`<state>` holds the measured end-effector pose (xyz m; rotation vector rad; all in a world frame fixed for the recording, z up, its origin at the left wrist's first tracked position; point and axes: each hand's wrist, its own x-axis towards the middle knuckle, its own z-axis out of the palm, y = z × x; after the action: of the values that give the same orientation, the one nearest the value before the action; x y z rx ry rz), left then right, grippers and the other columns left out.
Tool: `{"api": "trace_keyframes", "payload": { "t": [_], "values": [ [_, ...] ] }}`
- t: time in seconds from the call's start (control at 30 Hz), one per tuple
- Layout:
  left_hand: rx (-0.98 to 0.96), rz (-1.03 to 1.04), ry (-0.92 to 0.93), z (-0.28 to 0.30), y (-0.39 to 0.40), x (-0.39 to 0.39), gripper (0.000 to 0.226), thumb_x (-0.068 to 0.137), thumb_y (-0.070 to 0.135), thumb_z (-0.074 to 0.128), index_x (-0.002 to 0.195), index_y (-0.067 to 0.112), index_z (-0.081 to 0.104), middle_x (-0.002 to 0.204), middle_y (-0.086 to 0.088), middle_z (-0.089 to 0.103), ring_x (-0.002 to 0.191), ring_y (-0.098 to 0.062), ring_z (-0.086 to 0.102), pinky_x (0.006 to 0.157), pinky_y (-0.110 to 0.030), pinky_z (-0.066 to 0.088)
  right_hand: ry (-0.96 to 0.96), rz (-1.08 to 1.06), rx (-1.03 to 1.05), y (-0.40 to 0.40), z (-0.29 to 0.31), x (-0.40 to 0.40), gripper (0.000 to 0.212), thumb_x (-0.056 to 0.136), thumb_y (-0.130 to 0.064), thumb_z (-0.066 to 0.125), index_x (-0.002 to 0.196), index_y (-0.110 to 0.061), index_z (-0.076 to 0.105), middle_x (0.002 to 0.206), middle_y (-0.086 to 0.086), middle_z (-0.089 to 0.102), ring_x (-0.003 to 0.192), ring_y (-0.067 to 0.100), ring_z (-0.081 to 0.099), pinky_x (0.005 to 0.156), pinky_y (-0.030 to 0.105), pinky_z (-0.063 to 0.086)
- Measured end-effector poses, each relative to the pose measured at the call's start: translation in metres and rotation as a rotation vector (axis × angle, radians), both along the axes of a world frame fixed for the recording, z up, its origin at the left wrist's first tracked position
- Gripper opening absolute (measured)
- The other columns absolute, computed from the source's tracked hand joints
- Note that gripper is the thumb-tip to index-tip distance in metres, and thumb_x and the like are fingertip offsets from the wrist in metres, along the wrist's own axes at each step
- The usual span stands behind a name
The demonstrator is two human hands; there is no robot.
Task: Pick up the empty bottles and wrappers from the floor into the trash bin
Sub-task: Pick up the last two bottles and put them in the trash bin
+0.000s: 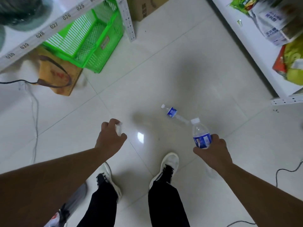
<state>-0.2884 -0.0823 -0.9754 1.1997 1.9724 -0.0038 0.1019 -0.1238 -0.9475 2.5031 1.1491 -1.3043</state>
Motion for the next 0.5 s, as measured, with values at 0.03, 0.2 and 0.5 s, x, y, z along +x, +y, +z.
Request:
{"api": "trace_keyframes", "payload": {
  "t": [0.03,0.2,0.5],
  "values": [
    [-0.004,-0.009,0.003,0.002,0.005,0.010,0.046,0.082,0.032,0.072,0.115,0.050,0.044,0.120,0.005,0.042,0.090,-0.023,0.065,0.071,-0.033,0.049,0.011,-0.006,0.001,0.002,0.003,0.005,0.077,0.076,-0.038,0.094,0.135,-0.014,0.050,0.119,0.007,0.049,0.098,0.026,0.061,0.083,0.041,0.054],
    [-0.023,-0.030,-0.040,0.005,0.026,0.063,0.046,0.080,0.037,0.073,0.115,0.049,0.046,0.122,0.007,0.040,0.097,-0.024,0.065,0.085,-0.039,0.055,0.042,-0.073,0.039,0.006,0.015,0.024,0.071,0.075,-0.034,0.094,0.130,-0.013,0.054,0.119,0.010,0.056,0.099,0.029,0.064,0.089,0.045,0.060],
    [-0.173,-0.066,-0.110,-0.021,0.054,0.144,0.053,0.088,0.036,0.073,0.136,0.032,0.050,0.132,0.001,0.041,0.102,-0.027,0.066,0.092,-0.043,0.057,0.129,-0.309,0.046,0.008,0.003,0.027,0.056,0.075,-0.030,0.095,0.118,-0.019,0.060,0.107,0.004,0.070,0.086,0.017,0.070,0.060,0.025,0.047]
  ]
}}
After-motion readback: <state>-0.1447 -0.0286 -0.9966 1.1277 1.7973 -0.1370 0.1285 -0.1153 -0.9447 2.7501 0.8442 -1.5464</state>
